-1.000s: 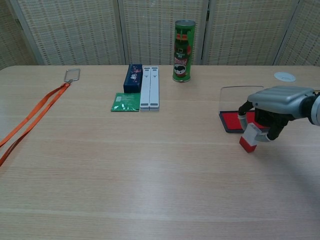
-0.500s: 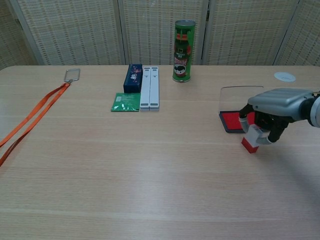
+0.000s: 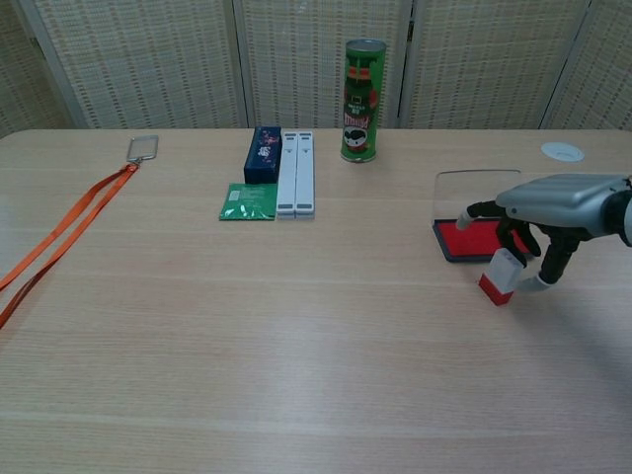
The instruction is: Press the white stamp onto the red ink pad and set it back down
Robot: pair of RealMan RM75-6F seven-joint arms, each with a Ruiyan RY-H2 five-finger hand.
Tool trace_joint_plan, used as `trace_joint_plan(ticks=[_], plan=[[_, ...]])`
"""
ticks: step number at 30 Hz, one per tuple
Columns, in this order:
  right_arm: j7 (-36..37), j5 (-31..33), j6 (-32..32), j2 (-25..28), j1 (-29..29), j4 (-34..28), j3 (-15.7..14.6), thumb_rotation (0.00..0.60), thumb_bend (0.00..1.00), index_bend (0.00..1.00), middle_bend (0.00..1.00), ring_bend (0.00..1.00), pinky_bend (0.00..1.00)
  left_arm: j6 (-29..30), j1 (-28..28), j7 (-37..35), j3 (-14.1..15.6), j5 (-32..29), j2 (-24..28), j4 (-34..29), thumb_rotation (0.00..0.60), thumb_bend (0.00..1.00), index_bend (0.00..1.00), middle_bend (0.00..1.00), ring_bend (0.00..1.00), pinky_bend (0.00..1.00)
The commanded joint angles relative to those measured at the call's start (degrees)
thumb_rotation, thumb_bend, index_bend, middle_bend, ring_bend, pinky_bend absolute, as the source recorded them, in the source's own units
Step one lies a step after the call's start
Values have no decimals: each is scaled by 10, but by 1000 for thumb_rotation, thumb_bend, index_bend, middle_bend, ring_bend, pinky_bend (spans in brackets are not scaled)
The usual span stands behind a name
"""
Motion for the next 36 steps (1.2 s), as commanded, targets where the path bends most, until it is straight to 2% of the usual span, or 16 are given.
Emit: trace_joint_plan(ticks=[1,5,9,13,17,22,29,36], plan=[[-9,3,8,18,1,-27,-3,600,181,0,315,361,588,1,1,-1,0,1,1,-1,600,200,0,11,49,256],[-14,-13,42,54,-10,-82,-6,600,169,0,184,230,442,2,2,-6,2,4,3,-3,600,199,0,11,49,256],[11,-68,105,105,-43,-147,-6,600,167,0,155,191,400,7,3,-2,1,4,3,-3,600,200,0,11,49,256],[25,-146,190,133,-91,-172,-19,600,167,0,111,144,322,9,4,0,2,7,2,-4,600,200,0,11,49,256],[27,-229,271,125,-141,-144,-43,600,165,0,100,135,309,13,6,1,2,9,2,-4,600,200,0,11,50,256],[58,-318,376,82,-210,-51,-66,600,165,0,78,128,294,16,7,0,3,12,3,-5,600,200,0,11,49,256],[160,-349,425,77,-268,22,-78,600,165,0,42,98,256,19,10,4,4,15,1,-7,600,200,0,11,49,256],[184,-349,445,91,-296,19,-63,600,166,0,3,44,189,23,13,-6,4,15,5,-7,600,200,0,11,49,256]])
